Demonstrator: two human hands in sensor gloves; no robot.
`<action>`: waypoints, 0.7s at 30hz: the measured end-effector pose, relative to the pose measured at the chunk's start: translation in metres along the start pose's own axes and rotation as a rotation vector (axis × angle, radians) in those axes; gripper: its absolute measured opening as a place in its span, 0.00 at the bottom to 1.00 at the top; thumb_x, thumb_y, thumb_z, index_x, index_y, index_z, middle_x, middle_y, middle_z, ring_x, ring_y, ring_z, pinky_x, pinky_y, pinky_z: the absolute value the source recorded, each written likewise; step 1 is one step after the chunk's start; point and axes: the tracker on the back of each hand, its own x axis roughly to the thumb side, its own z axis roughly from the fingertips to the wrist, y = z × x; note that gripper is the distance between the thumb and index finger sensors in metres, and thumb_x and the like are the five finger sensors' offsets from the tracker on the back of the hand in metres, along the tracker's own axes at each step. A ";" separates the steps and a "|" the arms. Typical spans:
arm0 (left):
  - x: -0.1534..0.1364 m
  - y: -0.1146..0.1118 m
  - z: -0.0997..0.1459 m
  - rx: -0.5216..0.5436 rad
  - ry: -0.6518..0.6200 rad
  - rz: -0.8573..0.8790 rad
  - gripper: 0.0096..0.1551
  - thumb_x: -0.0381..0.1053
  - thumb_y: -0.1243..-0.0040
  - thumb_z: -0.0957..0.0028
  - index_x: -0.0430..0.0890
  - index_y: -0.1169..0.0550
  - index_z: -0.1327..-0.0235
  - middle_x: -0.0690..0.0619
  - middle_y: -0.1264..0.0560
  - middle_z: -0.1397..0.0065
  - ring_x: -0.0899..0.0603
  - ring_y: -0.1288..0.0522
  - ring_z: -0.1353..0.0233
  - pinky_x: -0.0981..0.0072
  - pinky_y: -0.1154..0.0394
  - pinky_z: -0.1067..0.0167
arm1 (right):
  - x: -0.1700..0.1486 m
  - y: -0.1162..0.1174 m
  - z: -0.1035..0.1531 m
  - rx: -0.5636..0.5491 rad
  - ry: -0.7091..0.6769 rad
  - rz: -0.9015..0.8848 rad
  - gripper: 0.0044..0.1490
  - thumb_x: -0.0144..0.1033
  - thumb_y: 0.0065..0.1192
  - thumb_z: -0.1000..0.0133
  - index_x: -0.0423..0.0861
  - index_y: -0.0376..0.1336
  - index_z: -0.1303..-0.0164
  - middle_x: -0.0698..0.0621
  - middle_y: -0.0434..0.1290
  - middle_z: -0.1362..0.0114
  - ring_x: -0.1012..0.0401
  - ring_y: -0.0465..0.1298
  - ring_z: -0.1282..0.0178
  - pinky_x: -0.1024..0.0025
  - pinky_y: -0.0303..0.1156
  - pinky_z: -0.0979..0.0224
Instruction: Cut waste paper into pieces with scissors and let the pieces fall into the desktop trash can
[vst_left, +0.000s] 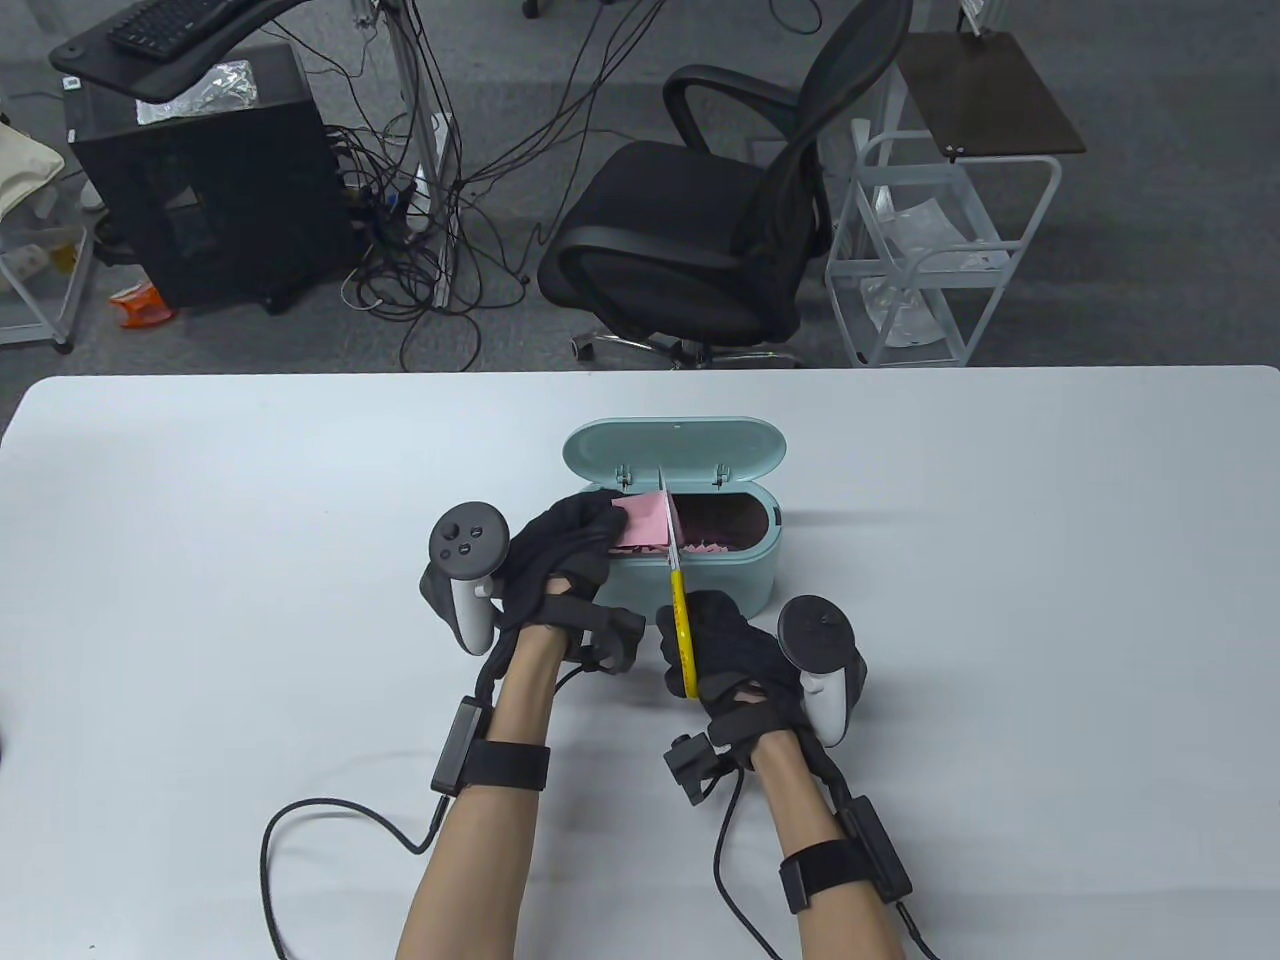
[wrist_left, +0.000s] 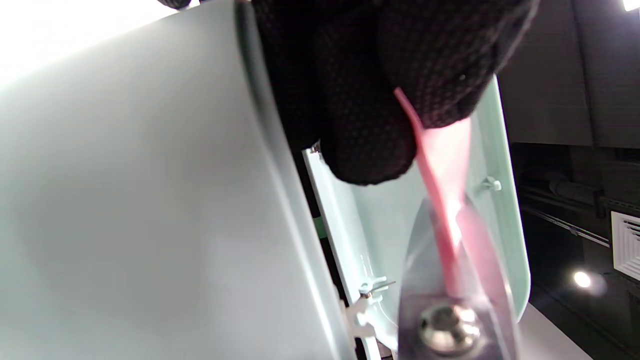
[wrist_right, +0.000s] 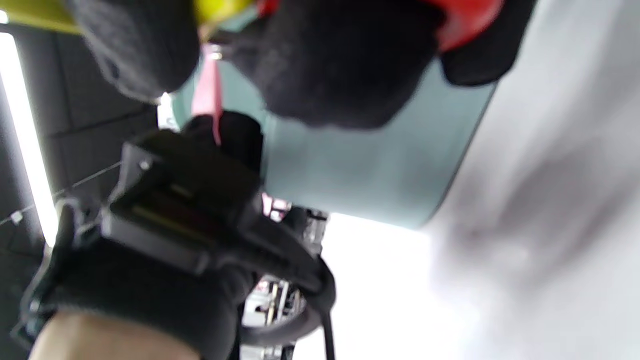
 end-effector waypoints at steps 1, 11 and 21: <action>0.000 0.000 0.000 0.002 0.000 0.003 0.21 0.56 0.29 0.55 0.54 0.14 0.50 0.63 0.10 0.53 0.50 0.15 0.41 0.32 0.45 0.26 | 0.000 -0.001 -0.001 -0.002 -0.014 -0.007 0.48 0.60 0.61 0.53 0.37 0.54 0.36 0.58 0.79 0.56 0.63 0.83 0.72 0.48 0.72 0.30; -0.003 0.001 0.001 0.008 0.019 0.060 0.21 0.57 0.30 0.55 0.55 0.14 0.49 0.64 0.10 0.53 0.51 0.15 0.41 0.32 0.45 0.26 | -0.008 -0.003 0.006 0.080 0.000 0.041 0.58 0.71 0.58 0.54 0.40 0.48 0.28 0.52 0.74 0.42 0.58 0.81 0.61 0.37 0.63 0.27; -0.006 0.002 0.001 0.009 0.038 0.124 0.21 0.58 0.30 0.54 0.56 0.15 0.49 0.65 0.11 0.52 0.52 0.15 0.40 0.33 0.44 0.25 | -0.010 0.002 0.013 0.151 -0.009 0.120 0.62 0.73 0.54 0.53 0.40 0.42 0.26 0.47 0.69 0.35 0.52 0.79 0.52 0.32 0.57 0.25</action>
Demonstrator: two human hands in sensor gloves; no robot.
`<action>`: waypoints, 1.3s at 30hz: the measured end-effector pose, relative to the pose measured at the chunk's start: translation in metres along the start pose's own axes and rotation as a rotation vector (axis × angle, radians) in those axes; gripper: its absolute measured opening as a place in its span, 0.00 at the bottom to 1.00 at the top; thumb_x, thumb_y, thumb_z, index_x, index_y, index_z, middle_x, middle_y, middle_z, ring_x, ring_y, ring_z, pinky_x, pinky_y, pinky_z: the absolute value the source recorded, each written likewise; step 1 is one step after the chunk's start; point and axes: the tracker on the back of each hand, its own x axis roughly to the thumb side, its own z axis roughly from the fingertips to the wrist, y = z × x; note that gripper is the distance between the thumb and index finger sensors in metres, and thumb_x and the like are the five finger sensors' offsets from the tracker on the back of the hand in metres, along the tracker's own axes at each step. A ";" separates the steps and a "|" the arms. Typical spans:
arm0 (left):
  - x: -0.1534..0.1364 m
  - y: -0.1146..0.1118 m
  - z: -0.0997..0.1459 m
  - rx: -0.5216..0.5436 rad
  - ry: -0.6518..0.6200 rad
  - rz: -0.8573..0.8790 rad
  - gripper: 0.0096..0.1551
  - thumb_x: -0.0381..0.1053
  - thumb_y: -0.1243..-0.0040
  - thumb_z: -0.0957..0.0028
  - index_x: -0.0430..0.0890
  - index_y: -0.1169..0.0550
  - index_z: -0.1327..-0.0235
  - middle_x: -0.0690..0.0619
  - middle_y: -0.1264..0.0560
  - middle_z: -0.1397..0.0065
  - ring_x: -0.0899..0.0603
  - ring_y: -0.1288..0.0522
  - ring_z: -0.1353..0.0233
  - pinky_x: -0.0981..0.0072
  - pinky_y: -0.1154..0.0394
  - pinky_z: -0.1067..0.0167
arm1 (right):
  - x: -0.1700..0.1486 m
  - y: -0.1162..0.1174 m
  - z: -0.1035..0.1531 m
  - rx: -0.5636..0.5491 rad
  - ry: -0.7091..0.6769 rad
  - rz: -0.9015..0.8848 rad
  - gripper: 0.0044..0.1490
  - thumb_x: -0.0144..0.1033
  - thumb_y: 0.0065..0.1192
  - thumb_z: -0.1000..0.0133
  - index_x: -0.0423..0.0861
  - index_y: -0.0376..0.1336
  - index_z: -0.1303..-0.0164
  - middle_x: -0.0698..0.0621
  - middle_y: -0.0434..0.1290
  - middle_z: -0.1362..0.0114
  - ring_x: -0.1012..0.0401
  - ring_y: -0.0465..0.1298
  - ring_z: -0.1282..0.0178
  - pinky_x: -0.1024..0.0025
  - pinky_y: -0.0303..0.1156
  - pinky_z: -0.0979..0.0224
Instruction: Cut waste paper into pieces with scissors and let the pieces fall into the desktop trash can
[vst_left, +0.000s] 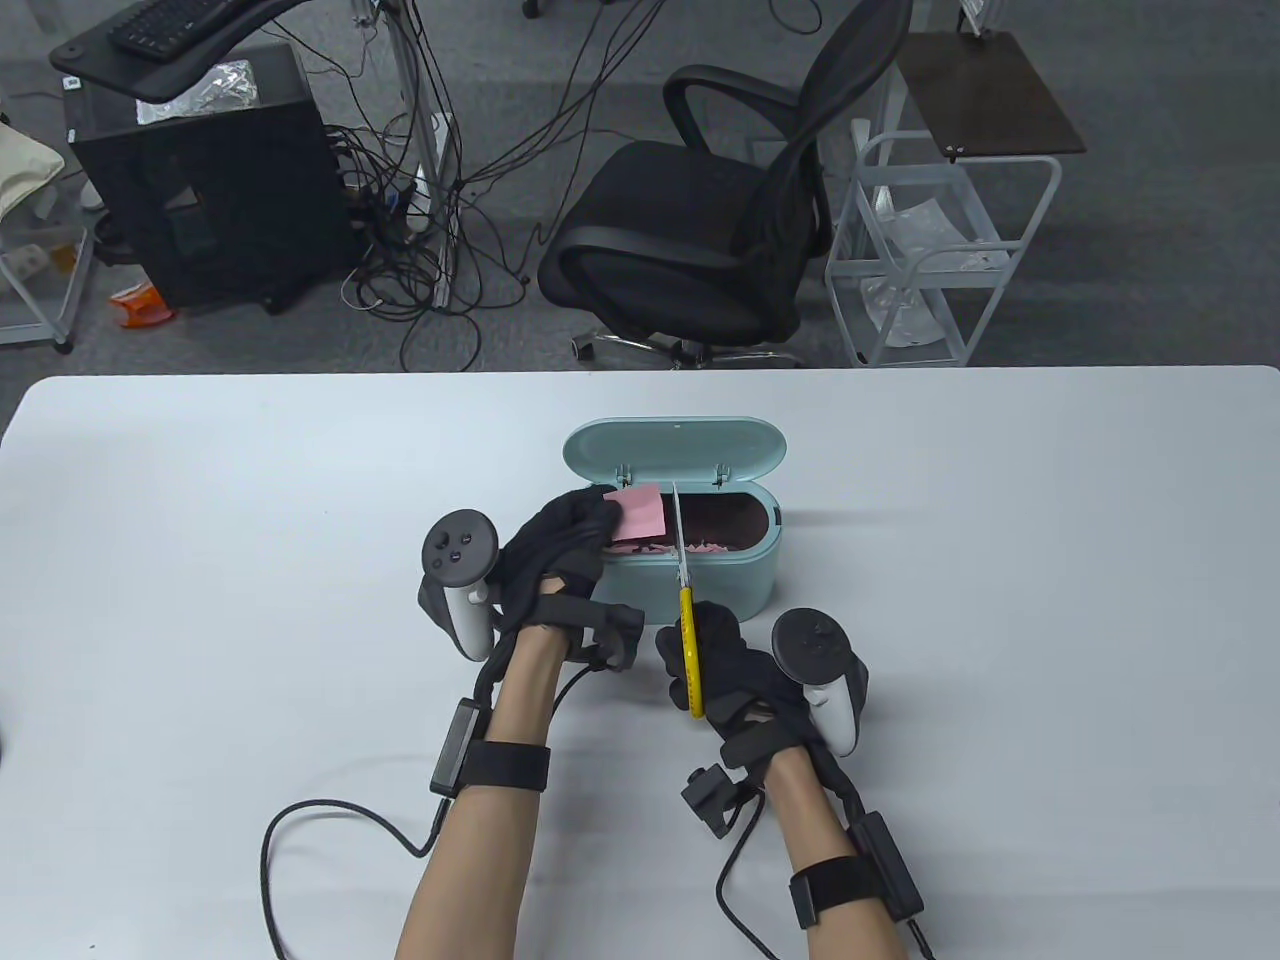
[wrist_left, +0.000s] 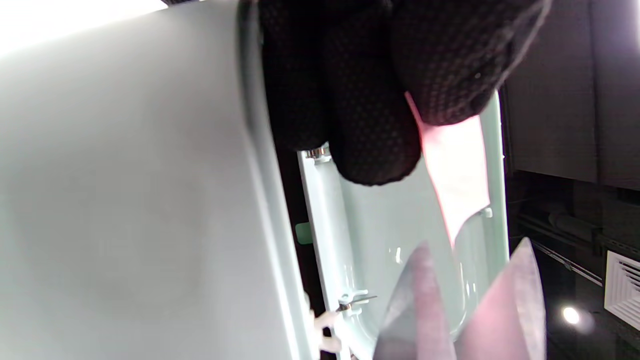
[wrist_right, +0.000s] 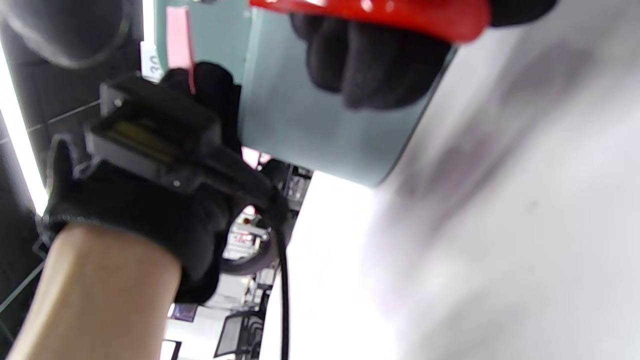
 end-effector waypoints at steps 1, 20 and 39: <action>0.000 0.000 0.000 0.000 0.001 0.005 0.21 0.58 0.30 0.54 0.56 0.15 0.49 0.65 0.11 0.52 0.52 0.15 0.40 0.33 0.44 0.25 | 0.000 0.001 0.001 -0.015 -0.012 0.011 0.62 0.73 0.55 0.54 0.39 0.43 0.26 0.48 0.71 0.37 0.52 0.79 0.53 0.35 0.59 0.25; 0.000 0.000 0.000 0.008 0.001 -0.014 0.21 0.58 0.30 0.54 0.56 0.15 0.49 0.65 0.11 0.51 0.52 0.15 0.40 0.32 0.45 0.26 | 0.007 0.008 -0.004 -0.102 -0.046 0.031 0.53 0.67 0.53 0.51 0.36 0.51 0.30 0.51 0.77 0.47 0.55 0.83 0.63 0.41 0.68 0.29; -0.001 0.000 -0.002 -0.011 -0.009 -0.029 0.20 0.56 0.30 0.55 0.54 0.14 0.50 0.64 0.10 0.52 0.51 0.15 0.40 0.31 0.46 0.26 | 0.007 0.005 -0.006 -0.104 -0.029 -0.033 0.53 0.65 0.59 0.53 0.38 0.52 0.32 0.54 0.77 0.49 0.59 0.82 0.66 0.41 0.66 0.28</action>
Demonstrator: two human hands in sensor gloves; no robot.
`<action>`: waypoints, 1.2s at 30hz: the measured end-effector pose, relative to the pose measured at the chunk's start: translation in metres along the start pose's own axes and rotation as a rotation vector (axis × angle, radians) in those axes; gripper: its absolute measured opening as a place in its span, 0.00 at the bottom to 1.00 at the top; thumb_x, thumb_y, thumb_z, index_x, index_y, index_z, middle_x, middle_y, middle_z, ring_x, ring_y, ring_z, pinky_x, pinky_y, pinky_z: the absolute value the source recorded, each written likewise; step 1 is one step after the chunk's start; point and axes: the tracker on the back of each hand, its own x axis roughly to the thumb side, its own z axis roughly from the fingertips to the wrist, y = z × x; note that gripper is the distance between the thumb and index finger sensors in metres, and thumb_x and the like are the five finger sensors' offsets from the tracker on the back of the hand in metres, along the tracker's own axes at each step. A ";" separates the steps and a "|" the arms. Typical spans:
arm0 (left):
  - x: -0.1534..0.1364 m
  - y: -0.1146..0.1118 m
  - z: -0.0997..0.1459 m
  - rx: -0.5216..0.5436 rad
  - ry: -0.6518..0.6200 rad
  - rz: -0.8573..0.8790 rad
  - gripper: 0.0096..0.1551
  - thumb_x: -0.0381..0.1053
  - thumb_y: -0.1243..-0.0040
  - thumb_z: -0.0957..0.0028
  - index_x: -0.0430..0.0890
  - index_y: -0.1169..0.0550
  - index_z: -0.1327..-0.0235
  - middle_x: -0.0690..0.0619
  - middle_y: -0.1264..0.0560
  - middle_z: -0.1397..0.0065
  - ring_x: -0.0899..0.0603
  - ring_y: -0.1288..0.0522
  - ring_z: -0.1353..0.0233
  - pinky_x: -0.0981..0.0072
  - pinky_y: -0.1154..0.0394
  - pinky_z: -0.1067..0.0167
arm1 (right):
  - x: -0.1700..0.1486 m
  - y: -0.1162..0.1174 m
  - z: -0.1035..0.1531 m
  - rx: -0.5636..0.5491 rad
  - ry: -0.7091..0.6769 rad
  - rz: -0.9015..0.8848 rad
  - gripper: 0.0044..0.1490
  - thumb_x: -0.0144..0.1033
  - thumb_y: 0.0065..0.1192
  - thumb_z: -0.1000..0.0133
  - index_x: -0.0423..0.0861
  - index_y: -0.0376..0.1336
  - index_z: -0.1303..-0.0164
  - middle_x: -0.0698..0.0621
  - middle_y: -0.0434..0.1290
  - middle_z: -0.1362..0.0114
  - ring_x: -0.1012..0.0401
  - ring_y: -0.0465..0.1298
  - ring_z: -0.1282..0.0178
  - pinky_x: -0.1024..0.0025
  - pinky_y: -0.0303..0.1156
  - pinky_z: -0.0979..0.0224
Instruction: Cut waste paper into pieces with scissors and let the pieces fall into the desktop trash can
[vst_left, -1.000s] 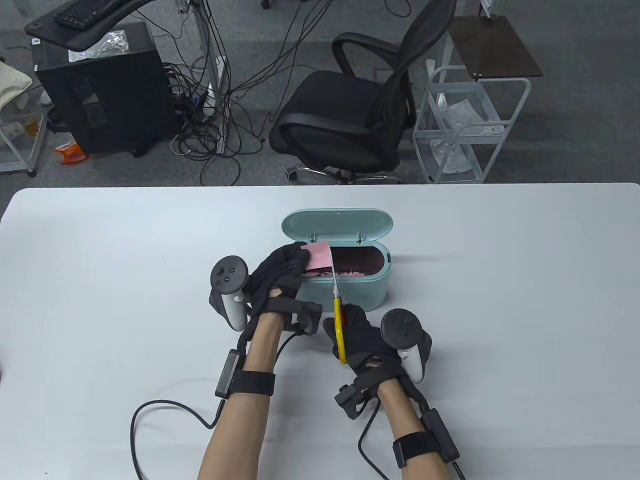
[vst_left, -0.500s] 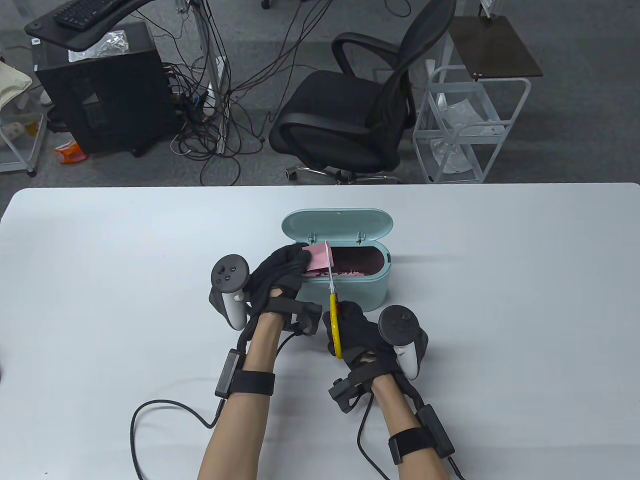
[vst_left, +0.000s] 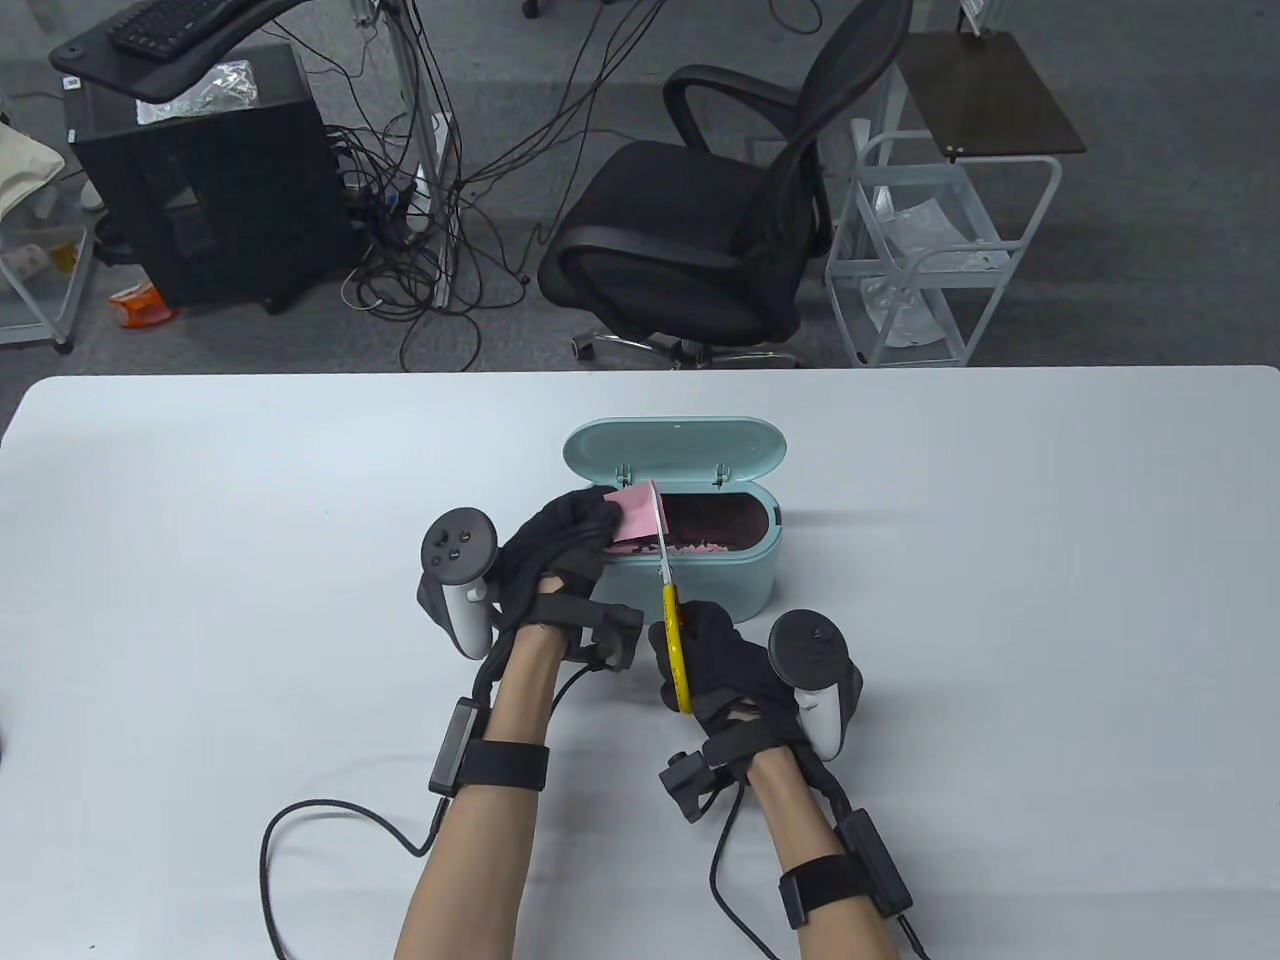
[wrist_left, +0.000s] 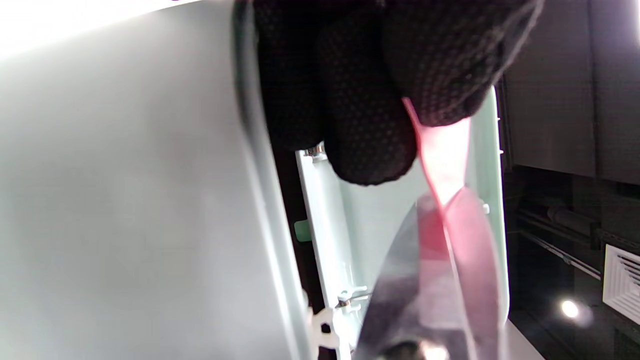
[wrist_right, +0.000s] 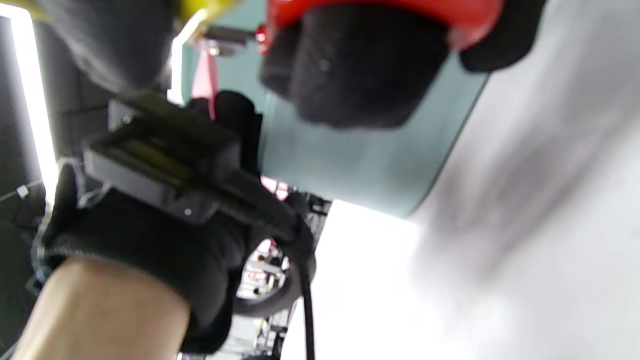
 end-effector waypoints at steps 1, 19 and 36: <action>0.001 0.000 0.000 -0.003 -0.004 -0.013 0.20 0.56 0.30 0.55 0.54 0.14 0.50 0.64 0.10 0.52 0.50 0.15 0.40 0.31 0.47 0.26 | 0.001 0.000 -0.001 0.004 -0.004 0.024 0.54 0.67 0.58 0.53 0.38 0.51 0.31 0.54 0.76 0.47 0.59 0.82 0.65 0.40 0.66 0.28; 0.002 0.002 -0.004 -0.061 -0.018 -0.043 0.20 0.56 0.30 0.55 0.54 0.14 0.50 0.63 0.10 0.53 0.50 0.15 0.40 0.30 0.47 0.26 | 0.003 -0.002 -0.012 -0.023 0.011 -0.041 0.48 0.60 0.59 0.52 0.36 0.54 0.35 0.57 0.78 0.54 0.63 0.82 0.71 0.46 0.70 0.30; -0.001 0.002 -0.004 -0.040 -0.004 -0.005 0.20 0.57 0.29 0.55 0.55 0.14 0.50 0.64 0.10 0.53 0.51 0.15 0.40 0.31 0.46 0.26 | -0.003 -0.001 -0.003 0.116 0.058 0.055 0.62 0.74 0.51 0.52 0.40 0.40 0.25 0.45 0.66 0.31 0.53 0.78 0.51 0.32 0.57 0.26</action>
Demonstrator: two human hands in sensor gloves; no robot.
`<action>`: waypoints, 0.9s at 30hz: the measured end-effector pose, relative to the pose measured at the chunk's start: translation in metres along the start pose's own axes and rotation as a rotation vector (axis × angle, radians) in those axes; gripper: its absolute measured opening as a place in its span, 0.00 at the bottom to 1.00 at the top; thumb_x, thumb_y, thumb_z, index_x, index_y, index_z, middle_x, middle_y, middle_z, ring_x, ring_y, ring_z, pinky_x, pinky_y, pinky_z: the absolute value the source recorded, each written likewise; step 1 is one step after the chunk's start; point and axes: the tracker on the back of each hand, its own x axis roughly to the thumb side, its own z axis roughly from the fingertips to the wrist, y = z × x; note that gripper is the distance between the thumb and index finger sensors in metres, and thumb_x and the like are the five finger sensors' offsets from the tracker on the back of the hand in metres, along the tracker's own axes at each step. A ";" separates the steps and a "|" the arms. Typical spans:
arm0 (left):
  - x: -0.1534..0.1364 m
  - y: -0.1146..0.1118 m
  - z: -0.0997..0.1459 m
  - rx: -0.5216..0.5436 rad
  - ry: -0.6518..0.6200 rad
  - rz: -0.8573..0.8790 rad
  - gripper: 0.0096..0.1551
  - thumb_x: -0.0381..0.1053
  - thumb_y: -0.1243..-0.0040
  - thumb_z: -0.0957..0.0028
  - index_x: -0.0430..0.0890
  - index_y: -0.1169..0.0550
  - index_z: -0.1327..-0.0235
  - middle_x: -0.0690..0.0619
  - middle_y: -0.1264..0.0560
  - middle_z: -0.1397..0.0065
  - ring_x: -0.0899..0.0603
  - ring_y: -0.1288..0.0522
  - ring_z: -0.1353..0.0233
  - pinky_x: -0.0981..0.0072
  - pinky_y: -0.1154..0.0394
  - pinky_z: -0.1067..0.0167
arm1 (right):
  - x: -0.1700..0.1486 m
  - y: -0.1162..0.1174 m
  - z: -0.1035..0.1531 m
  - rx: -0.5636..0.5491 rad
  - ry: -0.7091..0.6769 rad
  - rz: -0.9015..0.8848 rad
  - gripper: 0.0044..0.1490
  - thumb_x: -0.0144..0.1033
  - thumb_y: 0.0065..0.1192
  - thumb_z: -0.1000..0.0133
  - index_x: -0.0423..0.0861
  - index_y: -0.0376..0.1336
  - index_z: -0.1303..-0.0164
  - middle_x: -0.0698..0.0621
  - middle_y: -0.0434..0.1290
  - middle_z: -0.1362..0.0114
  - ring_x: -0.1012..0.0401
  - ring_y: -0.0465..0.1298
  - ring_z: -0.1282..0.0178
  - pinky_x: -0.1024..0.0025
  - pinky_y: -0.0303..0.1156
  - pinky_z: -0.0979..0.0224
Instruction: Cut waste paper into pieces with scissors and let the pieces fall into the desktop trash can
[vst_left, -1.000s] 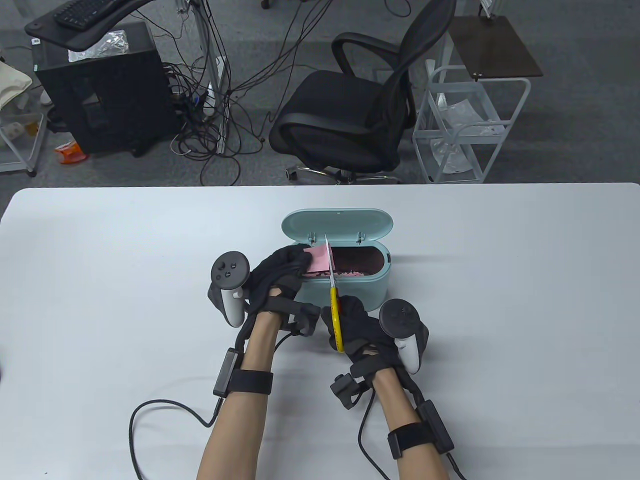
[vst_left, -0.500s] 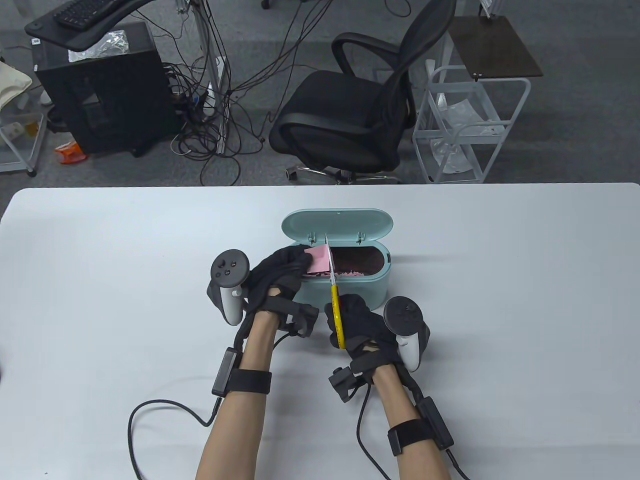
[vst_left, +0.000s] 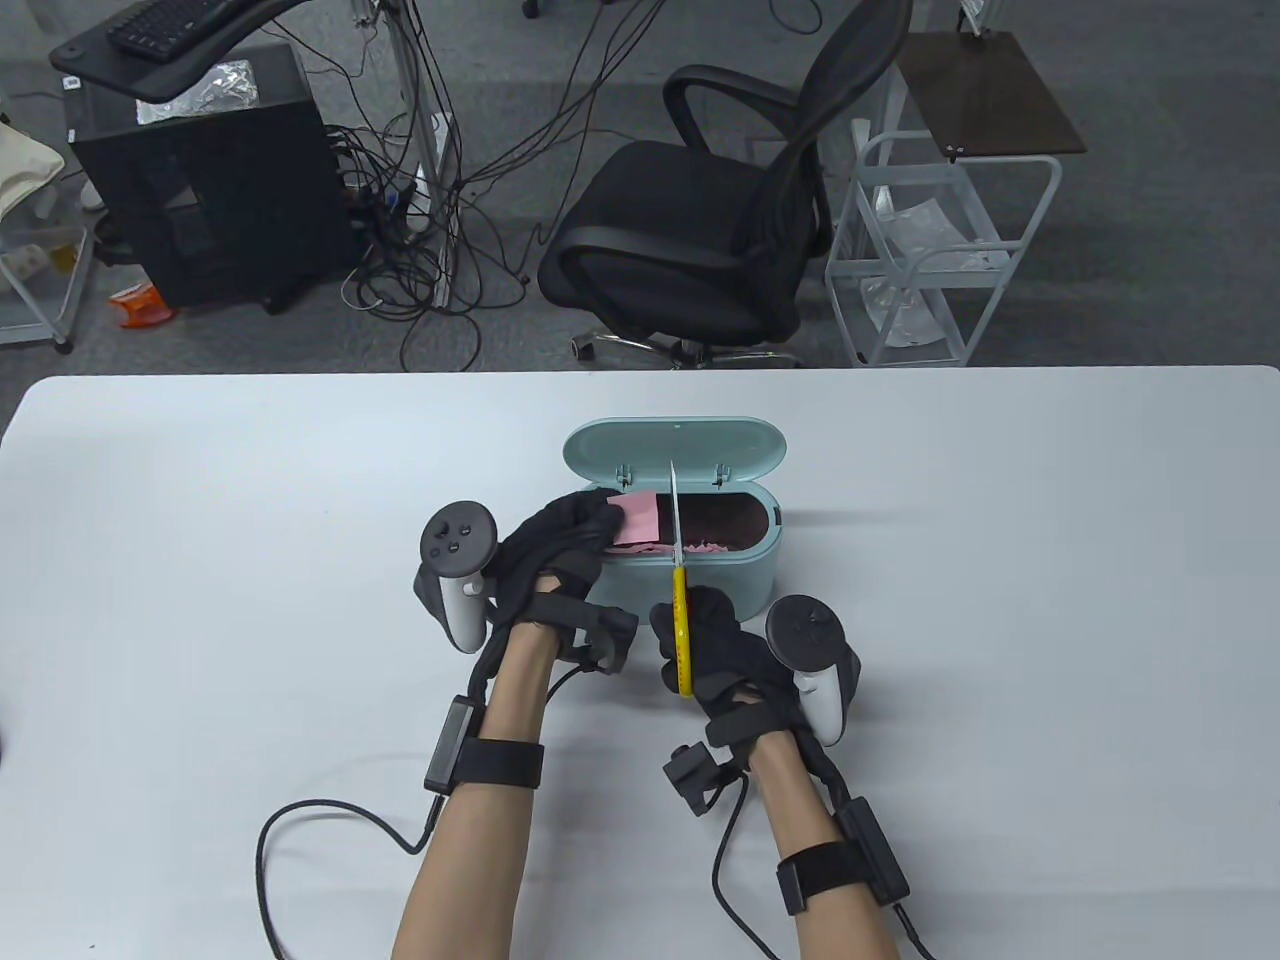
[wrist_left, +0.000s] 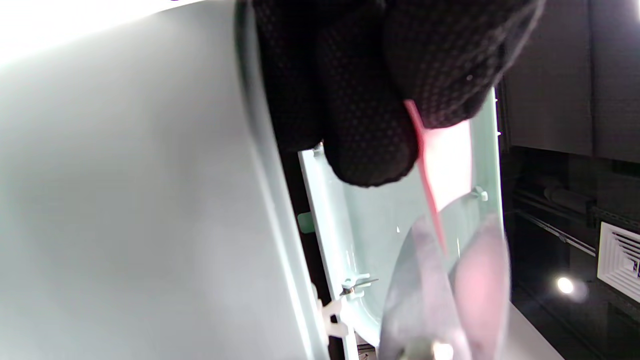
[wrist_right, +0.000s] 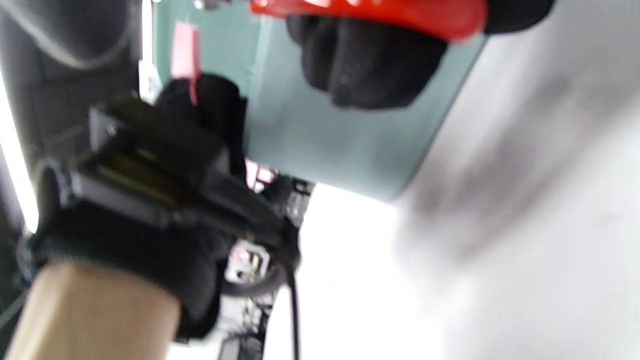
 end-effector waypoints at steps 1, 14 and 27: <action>-0.001 0.000 0.000 0.004 0.001 0.006 0.20 0.58 0.29 0.55 0.56 0.14 0.51 0.65 0.10 0.52 0.52 0.15 0.40 0.32 0.46 0.26 | -0.001 0.001 0.002 0.031 0.001 0.019 0.62 0.75 0.49 0.51 0.40 0.38 0.25 0.45 0.65 0.30 0.53 0.77 0.49 0.32 0.56 0.25; -0.004 0.000 0.001 0.022 0.024 0.070 0.20 0.59 0.29 0.56 0.58 0.13 0.51 0.66 0.10 0.51 0.52 0.15 0.39 0.32 0.46 0.26 | 0.003 0.015 0.006 -0.068 -0.047 0.016 0.57 0.70 0.49 0.50 0.39 0.44 0.26 0.49 0.71 0.38 0.53 0.80 0.54 0.37 0.64 0.28; -0.005 0.000 0.000 0.032 0.013 0.031 0.20 0.59 0.28 0.56 0.57 0.13 0.52 0.65 0.10 0.52 0.52 0.15 0.40 0.32 0.45 0.26 | 0.003 0.011 0.000 -0.078 -0.037 0.016 0.54 0.68 0.50 0.49 0.39 0.47 0.28 0.51 0.74 0.42 0.55 0.81 0.58 0.40 0.67 0.29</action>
